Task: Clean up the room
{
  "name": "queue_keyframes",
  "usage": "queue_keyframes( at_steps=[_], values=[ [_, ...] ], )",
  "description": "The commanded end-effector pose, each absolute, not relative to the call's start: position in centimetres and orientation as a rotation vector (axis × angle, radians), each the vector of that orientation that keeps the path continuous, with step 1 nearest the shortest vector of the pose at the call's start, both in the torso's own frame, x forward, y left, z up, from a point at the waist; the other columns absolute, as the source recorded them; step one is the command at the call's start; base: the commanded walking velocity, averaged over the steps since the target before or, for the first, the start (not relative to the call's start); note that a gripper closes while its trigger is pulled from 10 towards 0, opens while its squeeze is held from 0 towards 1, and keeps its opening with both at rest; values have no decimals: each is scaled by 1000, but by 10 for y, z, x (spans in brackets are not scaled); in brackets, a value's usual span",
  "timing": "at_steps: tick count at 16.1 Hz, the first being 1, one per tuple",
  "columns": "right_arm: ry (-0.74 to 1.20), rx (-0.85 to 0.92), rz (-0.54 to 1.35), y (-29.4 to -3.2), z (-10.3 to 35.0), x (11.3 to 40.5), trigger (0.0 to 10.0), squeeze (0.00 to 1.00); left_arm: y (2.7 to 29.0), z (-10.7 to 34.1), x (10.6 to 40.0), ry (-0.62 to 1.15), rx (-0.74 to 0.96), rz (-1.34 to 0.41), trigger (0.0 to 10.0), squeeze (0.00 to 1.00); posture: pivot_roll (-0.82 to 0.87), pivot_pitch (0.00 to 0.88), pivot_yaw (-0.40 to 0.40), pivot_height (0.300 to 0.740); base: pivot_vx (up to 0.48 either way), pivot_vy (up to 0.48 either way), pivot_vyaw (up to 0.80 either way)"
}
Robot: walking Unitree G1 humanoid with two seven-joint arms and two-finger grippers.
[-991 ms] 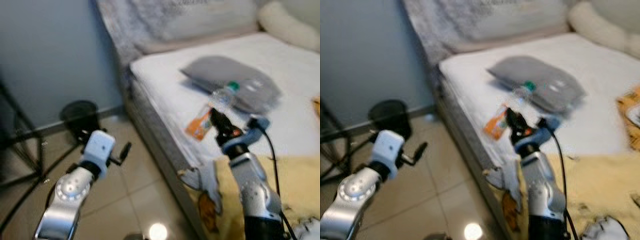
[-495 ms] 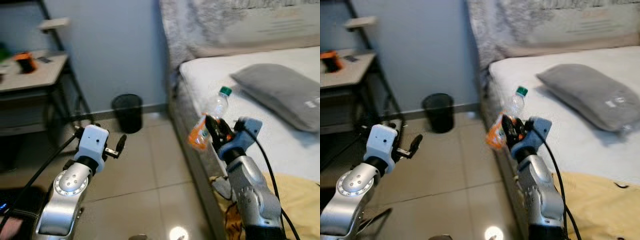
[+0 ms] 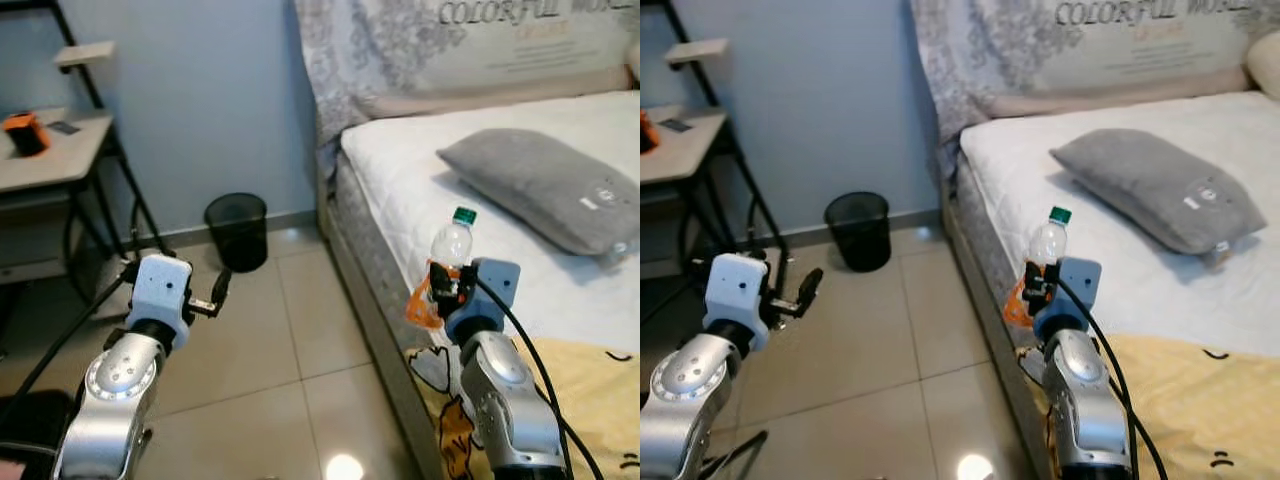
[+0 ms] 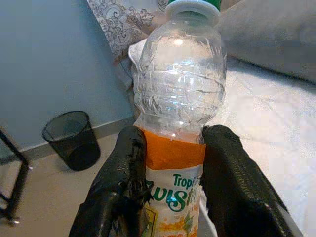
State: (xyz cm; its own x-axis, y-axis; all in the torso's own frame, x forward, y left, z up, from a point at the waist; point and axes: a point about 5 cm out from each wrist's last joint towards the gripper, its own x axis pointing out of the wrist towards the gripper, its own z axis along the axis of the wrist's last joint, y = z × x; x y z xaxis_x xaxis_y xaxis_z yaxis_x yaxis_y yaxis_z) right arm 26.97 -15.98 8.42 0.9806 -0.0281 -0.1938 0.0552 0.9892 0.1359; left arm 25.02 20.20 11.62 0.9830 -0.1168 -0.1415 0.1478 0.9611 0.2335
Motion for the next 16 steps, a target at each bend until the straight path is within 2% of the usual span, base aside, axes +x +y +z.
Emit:
queue_keyframes(
  at_steps=[1,4,6,10,16],
  values=[
    [157,126,-2,-150,91,274,10000,0,206,117,250,126,249,-118,10000,0,5,0,52,740,289,0,800],
    [137,144,19,-143,94,276,10000,0,206,118,250,124,257,-127,10000,0,14,0,54,740,292,0,800],
    [120,118,56,-138,96,276,10000,0,204,118,252,125,285,-149,10000,0,9,0,56,740,292,0,0],
    [88,185,89,-135,103,276,10000,0,200,117,256,124,265,-160,10000,0,-8,0,69,740,293,0,0],
    [70,132,95,-132,109,281,10000,0,199,117,259,125,244,-161,10000,0,-14,0,76,740,295,0,0]
  ],
)
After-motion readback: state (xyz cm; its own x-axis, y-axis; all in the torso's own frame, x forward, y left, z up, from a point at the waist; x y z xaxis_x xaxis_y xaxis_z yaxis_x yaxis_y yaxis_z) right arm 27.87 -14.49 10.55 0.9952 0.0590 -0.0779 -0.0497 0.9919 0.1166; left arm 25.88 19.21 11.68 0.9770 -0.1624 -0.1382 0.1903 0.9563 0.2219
